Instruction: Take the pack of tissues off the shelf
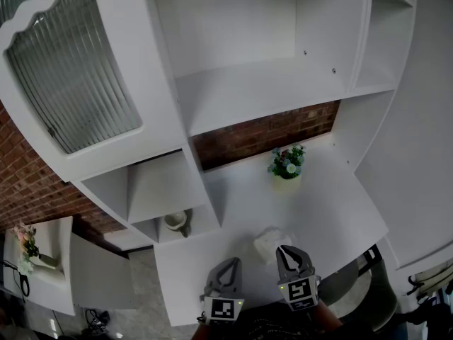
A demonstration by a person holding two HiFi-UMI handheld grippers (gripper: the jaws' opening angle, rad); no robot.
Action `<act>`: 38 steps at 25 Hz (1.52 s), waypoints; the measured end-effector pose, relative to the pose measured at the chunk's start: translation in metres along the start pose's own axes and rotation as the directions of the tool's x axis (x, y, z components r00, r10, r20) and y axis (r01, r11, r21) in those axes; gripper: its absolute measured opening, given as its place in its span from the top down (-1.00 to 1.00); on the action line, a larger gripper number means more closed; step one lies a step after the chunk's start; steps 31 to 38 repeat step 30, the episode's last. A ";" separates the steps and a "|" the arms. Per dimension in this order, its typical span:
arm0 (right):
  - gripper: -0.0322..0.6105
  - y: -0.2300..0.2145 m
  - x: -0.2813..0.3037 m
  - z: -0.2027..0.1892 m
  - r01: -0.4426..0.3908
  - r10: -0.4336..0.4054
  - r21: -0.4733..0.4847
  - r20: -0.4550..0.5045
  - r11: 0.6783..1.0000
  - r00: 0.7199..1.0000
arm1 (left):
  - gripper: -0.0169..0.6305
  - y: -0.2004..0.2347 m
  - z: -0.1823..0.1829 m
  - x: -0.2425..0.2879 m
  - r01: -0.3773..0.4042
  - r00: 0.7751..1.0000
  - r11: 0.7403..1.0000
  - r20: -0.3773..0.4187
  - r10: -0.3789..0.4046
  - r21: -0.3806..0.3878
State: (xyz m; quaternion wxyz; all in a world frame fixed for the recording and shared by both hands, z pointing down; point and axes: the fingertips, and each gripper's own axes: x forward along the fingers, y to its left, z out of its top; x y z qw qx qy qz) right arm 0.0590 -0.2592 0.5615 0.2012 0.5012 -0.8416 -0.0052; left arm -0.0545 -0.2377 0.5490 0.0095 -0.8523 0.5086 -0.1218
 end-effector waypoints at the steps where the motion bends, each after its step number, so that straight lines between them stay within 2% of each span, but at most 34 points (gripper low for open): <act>1: 0.83 0.000 0.000 0.000 0.003 -0.003 -0.003 -0.003 1.000 1.000 | 0.91 0.000 0.000 0.000 0.001 1.000 1.000 -0.003 -0.001 0.002; 10: 0.89 -0.005 0.002 -0.008 0.025 -0.025 0.000 -0.034 1.000 0.999 | 0.91 0.004 -0.003 0.000 0.001 1.000 1.000 -0.009 -0.001 0.006; 38: 0.89 0.002 0.012 -0.022 -0.002 0.003 0.018 -0.045 1.000 0.999 | 0.91 0.004 -0.012 0.004 -0.011 0.999 1.000 -0.032 0.012 0.010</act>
